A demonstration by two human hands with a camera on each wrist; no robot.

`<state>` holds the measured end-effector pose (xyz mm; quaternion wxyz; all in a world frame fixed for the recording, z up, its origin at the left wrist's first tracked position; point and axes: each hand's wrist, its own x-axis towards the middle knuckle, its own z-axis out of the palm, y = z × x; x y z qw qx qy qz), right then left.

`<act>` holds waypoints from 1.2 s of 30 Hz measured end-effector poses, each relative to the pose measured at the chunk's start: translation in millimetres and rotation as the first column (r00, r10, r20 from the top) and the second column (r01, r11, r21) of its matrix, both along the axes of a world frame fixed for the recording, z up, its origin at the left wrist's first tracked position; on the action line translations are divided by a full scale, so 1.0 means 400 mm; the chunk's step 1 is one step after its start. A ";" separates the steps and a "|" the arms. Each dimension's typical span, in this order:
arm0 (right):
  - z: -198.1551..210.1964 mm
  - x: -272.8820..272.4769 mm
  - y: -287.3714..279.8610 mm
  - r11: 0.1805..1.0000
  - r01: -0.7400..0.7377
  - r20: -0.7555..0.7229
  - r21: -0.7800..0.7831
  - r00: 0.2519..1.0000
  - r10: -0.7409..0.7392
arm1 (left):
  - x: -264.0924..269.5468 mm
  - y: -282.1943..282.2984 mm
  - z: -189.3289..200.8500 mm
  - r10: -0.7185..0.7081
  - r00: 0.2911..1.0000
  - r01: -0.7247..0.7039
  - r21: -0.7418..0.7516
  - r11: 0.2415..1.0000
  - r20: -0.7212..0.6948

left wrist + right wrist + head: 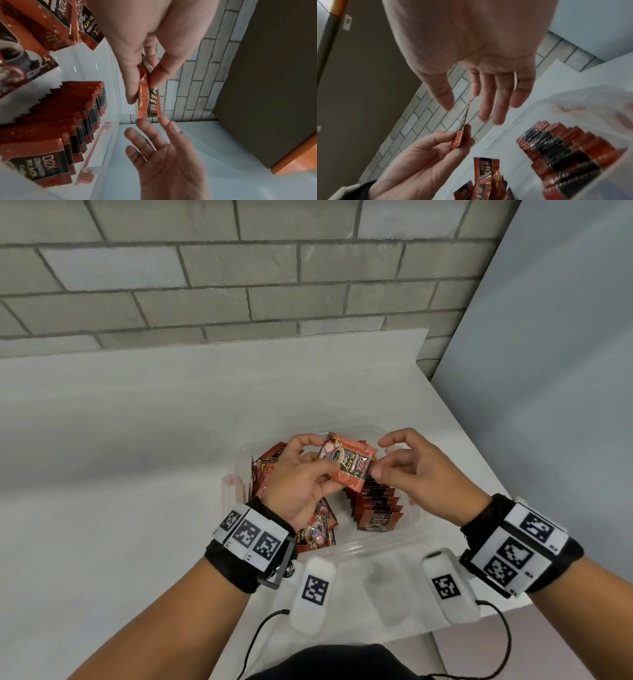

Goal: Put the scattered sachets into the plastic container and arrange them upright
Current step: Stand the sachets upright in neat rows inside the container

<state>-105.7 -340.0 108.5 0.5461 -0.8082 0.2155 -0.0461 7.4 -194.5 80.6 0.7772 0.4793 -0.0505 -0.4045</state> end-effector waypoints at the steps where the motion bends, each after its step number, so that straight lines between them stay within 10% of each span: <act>1: 0.003 0.002 -0.003 1.000 0.001 -0.001 0.018 1.000 -0.001 | -0.003 -0.007 0.002 -0.009 1.000 0.009 -0.006 1.000 -0.002; 9: 0.020 0.016 -0.054 0.992 0.118 0.166 -0.040 0.980 -0.110 | -0.033 -0.045 0.024 -0.238 0.965 0.211 0.209 0.955 0.114; 15: -0.019 -0.018 -0.043 0.830 -0.204 -0.074 -0.519 0.978 0.194 | -0.018 -0.050 -0.011 -0.153 0.986 0.168 0.380 0.910 -0.070; 28: -0.048 -0.005 -0.040 0.722 -0.278 -0.108 -0.634 0.956 0.273 | -0.007 -0.084 -0.046 -0.182 0.936 0.294 0.388 0.873 -0.300; 36: -0.072 -0.007 -0.011 0.508 -0.610 -0.498 -0.608 0.792 0.354 | -0.011 -0.100 -0.063 -0.191 0.912 0.328 0.368 0.870 -0.362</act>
